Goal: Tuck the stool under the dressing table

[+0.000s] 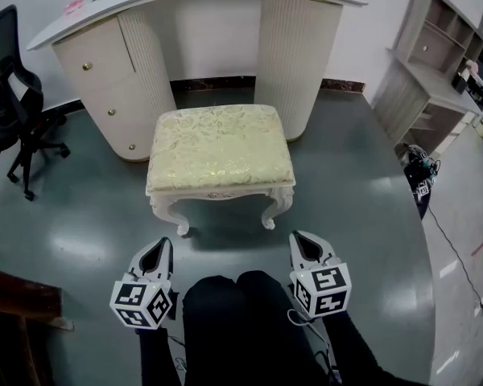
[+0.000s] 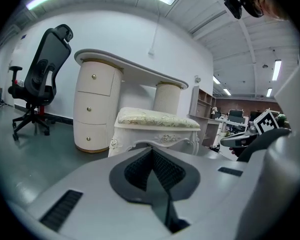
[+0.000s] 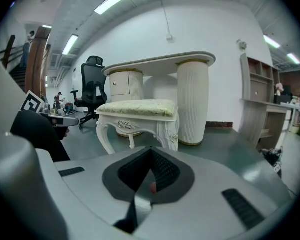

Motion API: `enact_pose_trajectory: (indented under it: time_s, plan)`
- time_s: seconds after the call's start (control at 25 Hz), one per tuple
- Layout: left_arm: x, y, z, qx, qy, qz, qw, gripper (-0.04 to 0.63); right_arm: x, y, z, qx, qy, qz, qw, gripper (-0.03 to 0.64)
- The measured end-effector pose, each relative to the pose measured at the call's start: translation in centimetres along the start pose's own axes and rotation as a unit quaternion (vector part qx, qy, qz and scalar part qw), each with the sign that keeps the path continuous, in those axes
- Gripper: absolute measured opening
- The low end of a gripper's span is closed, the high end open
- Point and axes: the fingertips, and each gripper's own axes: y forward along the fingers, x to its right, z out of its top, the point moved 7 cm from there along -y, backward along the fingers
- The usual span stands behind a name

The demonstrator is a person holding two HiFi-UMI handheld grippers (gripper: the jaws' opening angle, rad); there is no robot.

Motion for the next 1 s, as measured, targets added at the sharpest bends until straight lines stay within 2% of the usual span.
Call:
enact_pose_trajectory:
  time_s: [0.12,0.44,0.76,1.0]
  plan:
    - [-1.0,1.1,-0.5,-0.009,0.000,0.004,1.0000,0.008,0.1,1.1,0.2,0.002,0.002,-0.007,1.000,0.005]
    - [-3.6,4.1,-1.6,-0.020,-0.034,0.017,0.9991,0.008,0.6,5.0,0.8,-0.009,-0.017,-0.019,1.000,0.006]
    - [-5.0,6.9,-2.3,-0.005,0.006,0.029,0.9995,0.008,1.9,7.6,0.5,0.002,-0.026,-0.088,0.996,0.006]
    - [-6.2,8.5,-3.5,-0.017,0.015,0.043,0.9988,0.008,2.3,9.2,-0.3,0.015,-0.023,-0.088,0.996,0.005]
